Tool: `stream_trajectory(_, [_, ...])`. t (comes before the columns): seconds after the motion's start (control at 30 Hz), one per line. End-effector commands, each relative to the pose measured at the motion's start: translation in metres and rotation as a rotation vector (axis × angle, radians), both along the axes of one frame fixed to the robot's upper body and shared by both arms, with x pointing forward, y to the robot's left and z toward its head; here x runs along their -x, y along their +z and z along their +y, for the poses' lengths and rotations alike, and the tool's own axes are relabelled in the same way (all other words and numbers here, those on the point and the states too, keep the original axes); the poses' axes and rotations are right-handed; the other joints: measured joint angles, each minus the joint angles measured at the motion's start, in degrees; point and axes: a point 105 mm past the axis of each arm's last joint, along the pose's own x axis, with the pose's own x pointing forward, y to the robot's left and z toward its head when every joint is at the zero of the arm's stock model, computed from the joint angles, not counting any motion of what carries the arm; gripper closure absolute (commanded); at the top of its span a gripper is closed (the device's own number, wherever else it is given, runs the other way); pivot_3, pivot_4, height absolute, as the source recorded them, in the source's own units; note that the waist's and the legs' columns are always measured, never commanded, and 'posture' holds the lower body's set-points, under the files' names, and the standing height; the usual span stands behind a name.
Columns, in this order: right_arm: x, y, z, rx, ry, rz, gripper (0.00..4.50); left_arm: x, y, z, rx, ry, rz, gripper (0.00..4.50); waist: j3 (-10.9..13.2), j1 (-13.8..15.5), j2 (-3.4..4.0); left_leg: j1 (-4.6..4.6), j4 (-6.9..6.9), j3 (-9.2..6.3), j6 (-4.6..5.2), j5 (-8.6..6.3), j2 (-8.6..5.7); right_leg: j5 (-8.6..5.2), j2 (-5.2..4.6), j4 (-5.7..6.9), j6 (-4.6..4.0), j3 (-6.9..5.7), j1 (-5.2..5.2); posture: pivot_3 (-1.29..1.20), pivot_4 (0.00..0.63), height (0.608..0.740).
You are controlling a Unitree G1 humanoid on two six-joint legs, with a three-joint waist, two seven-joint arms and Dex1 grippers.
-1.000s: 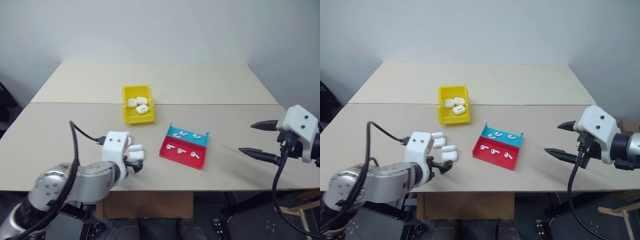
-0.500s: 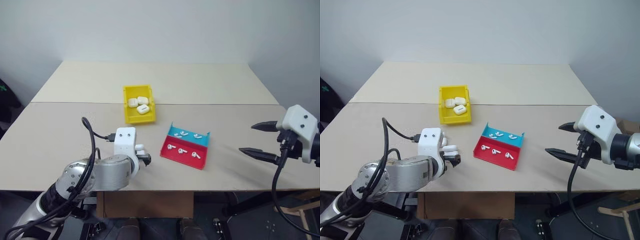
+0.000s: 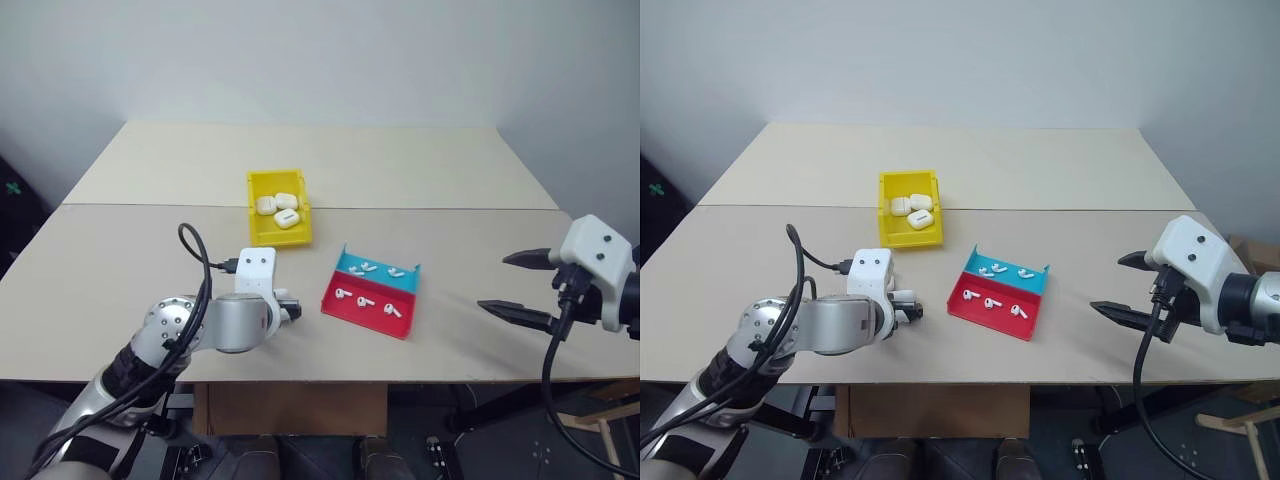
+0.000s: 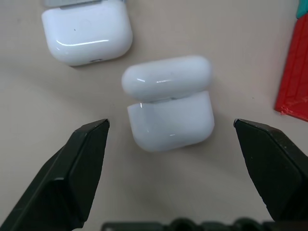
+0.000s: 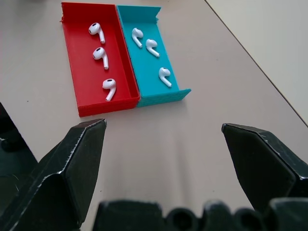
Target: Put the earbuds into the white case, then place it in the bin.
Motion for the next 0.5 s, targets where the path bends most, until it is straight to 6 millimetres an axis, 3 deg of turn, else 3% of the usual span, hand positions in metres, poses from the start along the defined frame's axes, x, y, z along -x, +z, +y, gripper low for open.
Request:
stream_trajectory(0.03, [0.003,0.012,-0.002,0.001,-0.022,-0.053,0.04,-0.006,0.006,-0.003,0.011,-0.012,-0.010,0.00,0.00,0.04,0.00,0.00,0.00,0.00,0.00,0.00,-0.01,0.00,-0.01,0.00,0.00,0.00,0.00,0.00,0.150,0.740])
stream_trajectory(0.37, [0.006,0.010,-0.004,-0.001,-0.044,-0.041,0.04,-0.007,-0.003,-0.005,-0.019,-0.003,0.034,0.00,0.00,-0.07,0.00,-0.02,0.00,0.00,-0.01,0.00,-0.02,0.01,-0.01,0.00,0.01,0.01,-0.02,0.00,0.150,0.740])
stream_trajectory(0.5, [0.005,0.007,-0.003,-0.009,-0.047,-0.035,0.04,-0.004,-0.006,0.003,-0.052,0.016,0.038,0.00,0.00,-0.12,0.00,-0.02,0.00,0.00,-0.01,0.00,-0.02,0.01,-0.01,-0.01,0.01,0.02,-0.02,0.00,0.150,0.740])
